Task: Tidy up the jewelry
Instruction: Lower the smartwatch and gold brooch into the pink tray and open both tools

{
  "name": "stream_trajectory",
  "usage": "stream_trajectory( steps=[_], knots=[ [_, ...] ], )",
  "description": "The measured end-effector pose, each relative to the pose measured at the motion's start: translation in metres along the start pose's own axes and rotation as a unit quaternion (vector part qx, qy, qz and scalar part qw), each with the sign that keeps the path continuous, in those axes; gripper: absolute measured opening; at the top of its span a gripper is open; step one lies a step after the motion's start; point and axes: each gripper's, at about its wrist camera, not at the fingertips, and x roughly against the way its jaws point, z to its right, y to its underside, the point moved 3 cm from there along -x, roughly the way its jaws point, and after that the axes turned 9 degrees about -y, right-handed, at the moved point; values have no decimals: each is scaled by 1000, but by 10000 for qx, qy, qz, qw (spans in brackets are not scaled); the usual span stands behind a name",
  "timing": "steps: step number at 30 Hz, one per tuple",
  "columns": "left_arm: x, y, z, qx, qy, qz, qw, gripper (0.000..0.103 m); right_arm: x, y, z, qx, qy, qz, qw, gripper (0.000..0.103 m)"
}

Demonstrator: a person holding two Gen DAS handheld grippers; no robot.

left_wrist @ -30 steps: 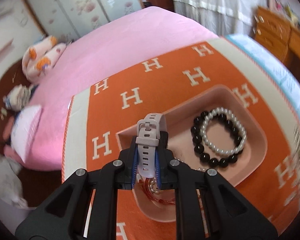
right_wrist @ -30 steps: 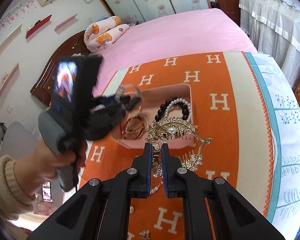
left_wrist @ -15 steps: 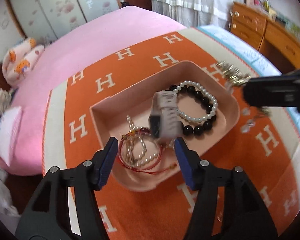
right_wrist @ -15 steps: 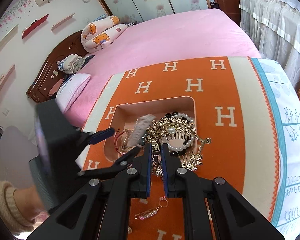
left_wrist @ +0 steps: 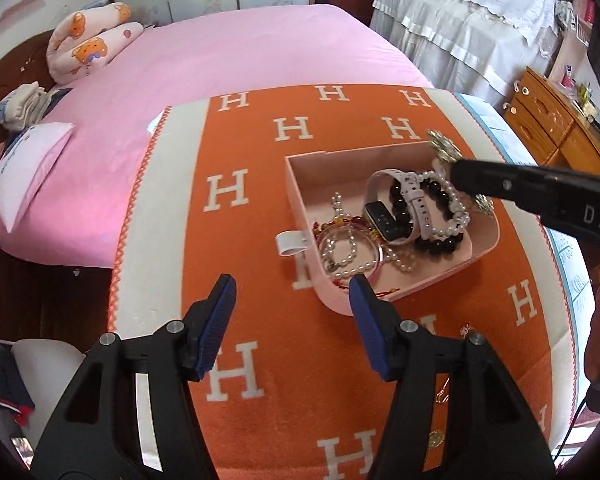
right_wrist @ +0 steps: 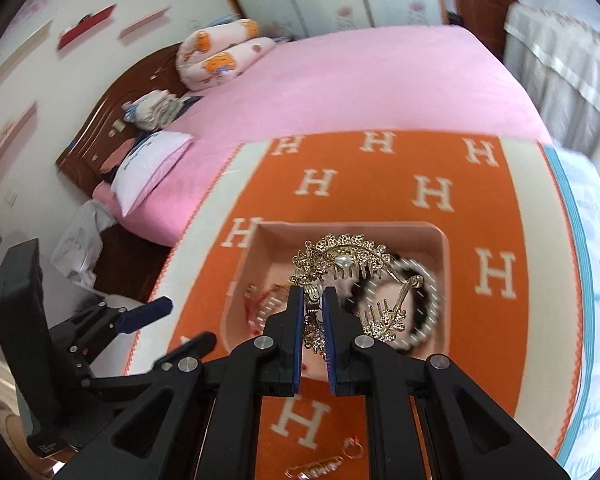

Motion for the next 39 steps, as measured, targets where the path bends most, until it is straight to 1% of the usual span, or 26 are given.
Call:
stream_trajectory(
  steps=[4,8,10,11,18,20,22,23,25,27,30,33,35,39],
  knots=[
    [4,-1,-3,112,-40,34,9999,56,-13,-10,-28,390,-219,-82,9990,9],
    [3,-4,-2,199,-8,15,9998,56,-38,-11,-37,443,-322,-391,9977,9],
    [3,-4,-1,194,-12,14,9998,56,-53,-8,-29,369,-193,-548,9976,9],
    [2,-5,0,185,-12,14,9998,56,-60,-7,-22,317,-46,-606,9976,9],
    [-6,-5,2,164,6,-63,9998,56,-70,-7,18,118,416,-615,9972,9],
    [-8,-5,2,186,28,-92,9998,56,-75,-7,28,49,659,-714,9953,9],
    [-8,-6,3,194,52,-100,9997,56,-80,-5,39,-118,688,-858,9939,9],
    [-8,-7,4,190,64,-93,9998,56,-80,-4,42,-178,642,-847,9942,9],
    [-9,-8,5,169,72,-83,9998,56,-79,-2,45,-214,592,-897,9940,14],
    [-9,-8,6,150,82,-90,9998,56,-75,-2,45,-243,561,-886,9942,25],
    [-9,-9,6,146,85,-98,9998,56,-66,-3,41,-253,474,-725,9959,30],
    [-9,-9,7,154,88,-83,9998,56,-52,-3,37,-289,373,-590,9971,30],
    [-8,-9,9,151,83,-71,9998,56,-42,-2,36,-306,373,-549,9973,30],
    [-3,-9,11,142,82,-22,9999,56,-23,5,37,-441,243,-463,9977,30]
  ],
)
